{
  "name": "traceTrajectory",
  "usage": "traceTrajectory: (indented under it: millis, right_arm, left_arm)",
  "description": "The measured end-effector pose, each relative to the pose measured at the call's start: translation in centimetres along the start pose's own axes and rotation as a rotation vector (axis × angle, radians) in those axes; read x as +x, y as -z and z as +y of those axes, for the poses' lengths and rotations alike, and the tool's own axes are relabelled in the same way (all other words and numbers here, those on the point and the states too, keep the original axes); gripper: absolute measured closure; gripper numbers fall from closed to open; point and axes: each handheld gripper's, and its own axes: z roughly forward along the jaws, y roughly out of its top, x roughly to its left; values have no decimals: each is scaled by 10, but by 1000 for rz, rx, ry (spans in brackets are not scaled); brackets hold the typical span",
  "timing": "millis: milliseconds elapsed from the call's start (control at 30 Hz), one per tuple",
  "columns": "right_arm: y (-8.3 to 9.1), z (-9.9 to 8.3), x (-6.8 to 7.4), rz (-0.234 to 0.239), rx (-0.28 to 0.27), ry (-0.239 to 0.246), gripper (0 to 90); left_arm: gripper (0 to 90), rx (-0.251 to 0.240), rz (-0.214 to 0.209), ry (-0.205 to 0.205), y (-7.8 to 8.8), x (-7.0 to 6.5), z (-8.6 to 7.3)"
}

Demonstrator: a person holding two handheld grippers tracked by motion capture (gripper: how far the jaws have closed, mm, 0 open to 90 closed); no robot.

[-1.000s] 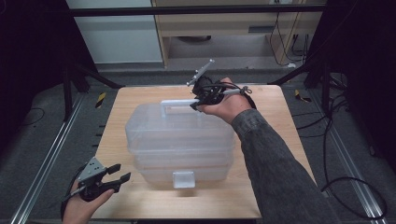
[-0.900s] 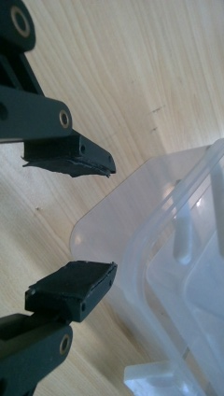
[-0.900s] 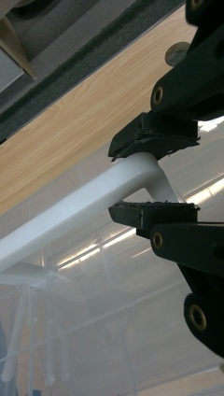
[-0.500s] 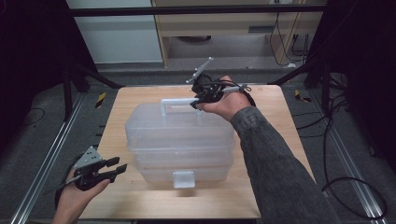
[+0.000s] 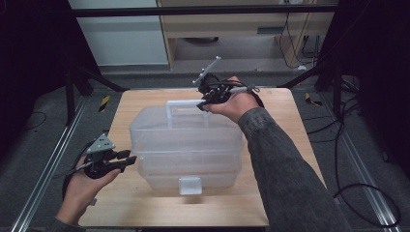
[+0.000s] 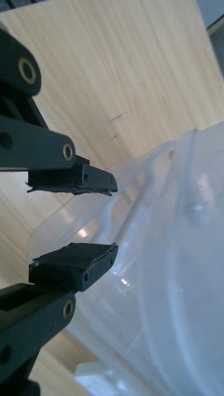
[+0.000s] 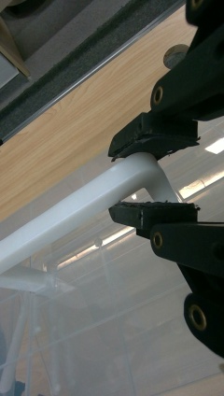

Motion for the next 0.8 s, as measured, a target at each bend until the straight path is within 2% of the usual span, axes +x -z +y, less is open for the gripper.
traceTrajectory:
  millis: [367,800]
  right_arm:
    - [-1,2,-2,-1,3,-8,669]
    - [-1,2,-4,-2,-3,-19,668]
  left_arm:
    - [641,-45,-3,8,2,-4,6]
    - [711,-81,15,12,5,-5,9]
